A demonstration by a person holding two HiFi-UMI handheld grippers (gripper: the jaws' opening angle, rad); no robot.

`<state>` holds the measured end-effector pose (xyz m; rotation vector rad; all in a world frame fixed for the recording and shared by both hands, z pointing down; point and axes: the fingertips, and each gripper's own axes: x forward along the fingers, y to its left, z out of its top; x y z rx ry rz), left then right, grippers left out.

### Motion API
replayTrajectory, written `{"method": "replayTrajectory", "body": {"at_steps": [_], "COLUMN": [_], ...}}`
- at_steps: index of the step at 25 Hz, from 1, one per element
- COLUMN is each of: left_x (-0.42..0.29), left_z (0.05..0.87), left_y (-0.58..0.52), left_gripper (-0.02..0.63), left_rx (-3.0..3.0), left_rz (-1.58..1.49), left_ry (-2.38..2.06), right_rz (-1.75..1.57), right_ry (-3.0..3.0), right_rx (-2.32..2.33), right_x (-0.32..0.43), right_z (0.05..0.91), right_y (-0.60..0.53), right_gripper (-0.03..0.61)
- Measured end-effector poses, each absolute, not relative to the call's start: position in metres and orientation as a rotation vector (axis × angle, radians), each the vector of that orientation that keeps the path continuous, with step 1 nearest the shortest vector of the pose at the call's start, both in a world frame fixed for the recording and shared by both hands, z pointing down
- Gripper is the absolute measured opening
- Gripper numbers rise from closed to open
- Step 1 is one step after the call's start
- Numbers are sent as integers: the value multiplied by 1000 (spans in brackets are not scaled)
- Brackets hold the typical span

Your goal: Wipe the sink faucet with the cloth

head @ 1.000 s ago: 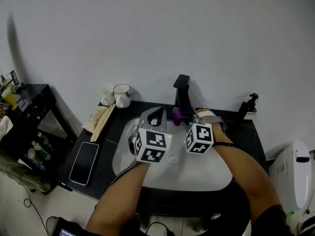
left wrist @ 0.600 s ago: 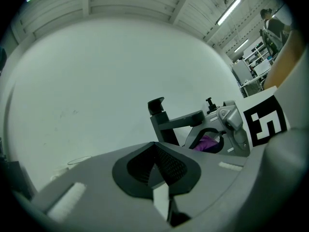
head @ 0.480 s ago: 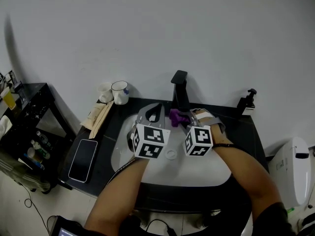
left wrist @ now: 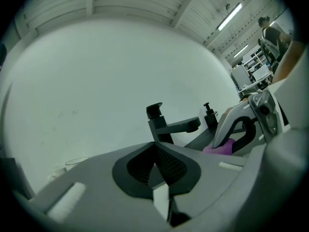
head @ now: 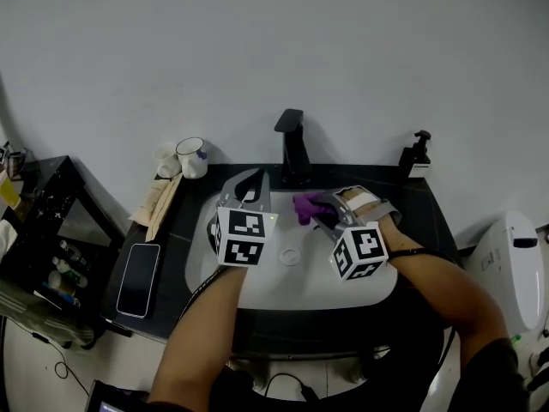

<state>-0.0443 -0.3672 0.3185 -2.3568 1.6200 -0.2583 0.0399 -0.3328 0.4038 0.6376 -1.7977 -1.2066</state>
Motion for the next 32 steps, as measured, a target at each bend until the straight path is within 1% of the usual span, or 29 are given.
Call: {"method": "replayTrajectory", "body": {"at_steps": [6, 9, 17, 20, 23, 32], "left_x": [-48, -49, -45, -45, -49, -45], "left_z": [313, 315, 314, 314, 314, 319], "left_y": [-369, -371, -367, -366, -367, -370], "left_gripper": [17, 17, 17, 17, 17, 17], "left_rx": [-2329, -2331, -2332, -2338, -2340, -2348], "left_rz": [-248, -255, -255, -253, -255, -262], "left_ry": [1635, 1640, 1629, 1630, 1638, 1629], "right_rz": [-1123, -1120, -1287, -1283, -1261, -1241], "right_ry": [-1800, -1774, -1578, -1595, -1616, -1613], "right_rx": [822, 899, 927, 967, 975, 897], "right_x": [82, 91, 71, 60, 49, 43], "right_z": [364, 337, 281, 264, 263, 305], "right_y": [-371, -395, -442, -453, -462, -471], "right_gripper": [71, 71, 71, 71, 71, 72]}}
